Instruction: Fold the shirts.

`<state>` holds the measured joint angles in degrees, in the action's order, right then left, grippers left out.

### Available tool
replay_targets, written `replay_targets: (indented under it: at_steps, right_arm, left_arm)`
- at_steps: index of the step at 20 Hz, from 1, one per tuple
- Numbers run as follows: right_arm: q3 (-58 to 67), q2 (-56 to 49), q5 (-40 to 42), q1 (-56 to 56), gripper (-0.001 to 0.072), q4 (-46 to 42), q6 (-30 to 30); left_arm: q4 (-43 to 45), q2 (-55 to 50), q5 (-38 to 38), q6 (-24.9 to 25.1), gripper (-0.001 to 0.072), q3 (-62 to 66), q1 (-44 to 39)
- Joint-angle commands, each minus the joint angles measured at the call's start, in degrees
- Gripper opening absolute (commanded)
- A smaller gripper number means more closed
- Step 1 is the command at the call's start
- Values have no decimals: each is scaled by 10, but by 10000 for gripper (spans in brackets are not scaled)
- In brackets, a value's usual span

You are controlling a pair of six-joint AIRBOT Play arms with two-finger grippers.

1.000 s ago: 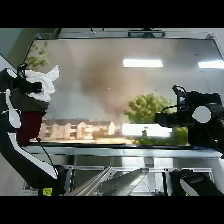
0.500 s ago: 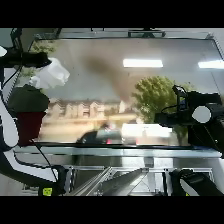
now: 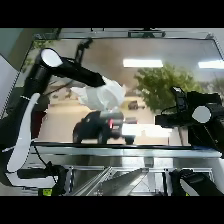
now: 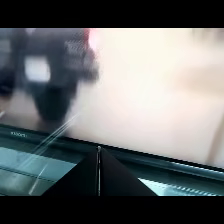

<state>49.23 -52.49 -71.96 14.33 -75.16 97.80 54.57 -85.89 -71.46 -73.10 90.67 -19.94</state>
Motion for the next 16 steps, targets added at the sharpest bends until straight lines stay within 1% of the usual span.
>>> replay_targets:
  at_steps: [1, 2, 3, 4, 5, 6, 8, 9, 10, 12, 13, 14, 16]
  right_arm:
    - [7, 0, -15, 0, 31, -33, -6]
    - [20, 0, -28, -1, 31, -46, -6]
    - [43, -1, -38, -3, 33, -59, -9]
    - [68, -2, -39, -11, 136, -57, -23]
    - [96, -7, -35, -21, 332, -57, -31]
    - [118, -17, -26, -28, 367, -57, -35]
    - [149, -51, -7, -37, 368, -54, -36]
    - [156, -77, 7, -37, 368, -42, -36]
    - [159, -104, 18, -37, 372, -18, -55]
    - [160, -166, 52, -36, 391, 77, -109]
    - [160, -198, 78, -36, 461, 143, -144]
    - [160, -229, 107, -35, 537, 219, -194]
    - [166, -290, 143, -30, 535, 360, -306]
  left_arm:
    - [0, 3, 53, 7, 720, -46, -56]
    - [8, 4, 46, 8, 719, -35, -49]
    - [34, 3, 28, 7, 718, -12, -36]
    - [67, 4, 2, -3, 718, 15, -17]
    - [93, 4, -24, -16, 718, 39, 7]
    - [106, 4, -50, -25, 717, 58, 36]
    - [99, 3, -73, -25, 717, 62, 103]
    - [99, 4, -72, -25, 717, 49, 134]
    - [99, 3, -62, -24, 717, 24, 169]
    - [97, 1, -18, -16, 715, -26, 224]
    - [94, -7, 7, -4, 716, -48, 246]
    - [72, -19, 29, 20, 715, -66, 265]
    - [2, -59, 59, 60, 716, -81, 290]
